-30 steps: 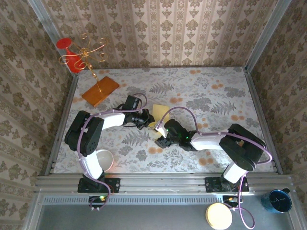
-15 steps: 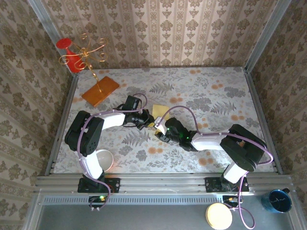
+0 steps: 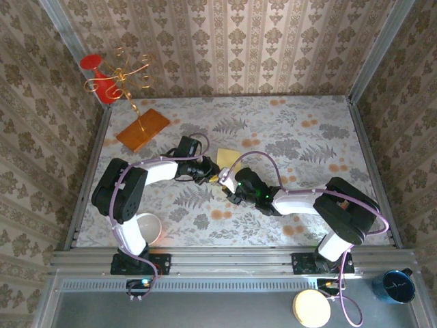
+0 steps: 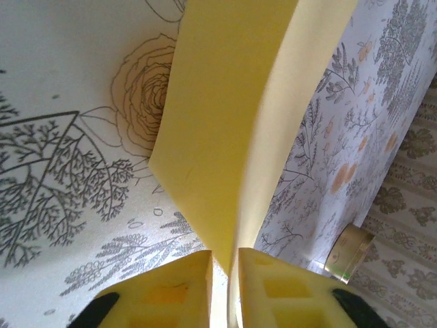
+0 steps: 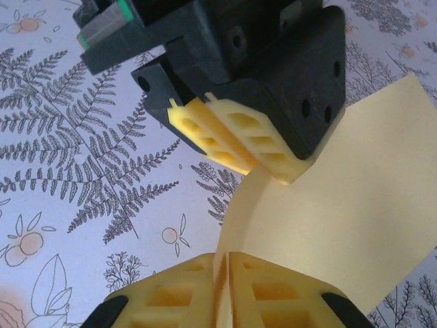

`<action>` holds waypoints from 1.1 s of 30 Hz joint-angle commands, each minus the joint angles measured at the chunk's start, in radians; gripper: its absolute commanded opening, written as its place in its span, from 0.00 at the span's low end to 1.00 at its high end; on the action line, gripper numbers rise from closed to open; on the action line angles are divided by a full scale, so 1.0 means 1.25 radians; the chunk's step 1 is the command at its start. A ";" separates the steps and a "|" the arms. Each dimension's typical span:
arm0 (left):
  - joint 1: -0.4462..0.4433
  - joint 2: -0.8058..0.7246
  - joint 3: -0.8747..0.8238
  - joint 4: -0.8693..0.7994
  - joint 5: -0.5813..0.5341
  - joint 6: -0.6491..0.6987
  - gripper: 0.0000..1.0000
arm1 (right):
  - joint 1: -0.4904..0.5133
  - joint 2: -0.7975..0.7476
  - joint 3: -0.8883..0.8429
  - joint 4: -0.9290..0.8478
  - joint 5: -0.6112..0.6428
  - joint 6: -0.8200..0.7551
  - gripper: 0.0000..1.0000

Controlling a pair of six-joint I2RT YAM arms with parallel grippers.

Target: Fold a paper plane with a square sheet of paper (pick it up from the middle)

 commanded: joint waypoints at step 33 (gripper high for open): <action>-0.039 0.160 0.205 -0.264 -0.112 0.251 0.16 | -0.062 0.001 -0.033 -0.028 -0.315 0.317 0.02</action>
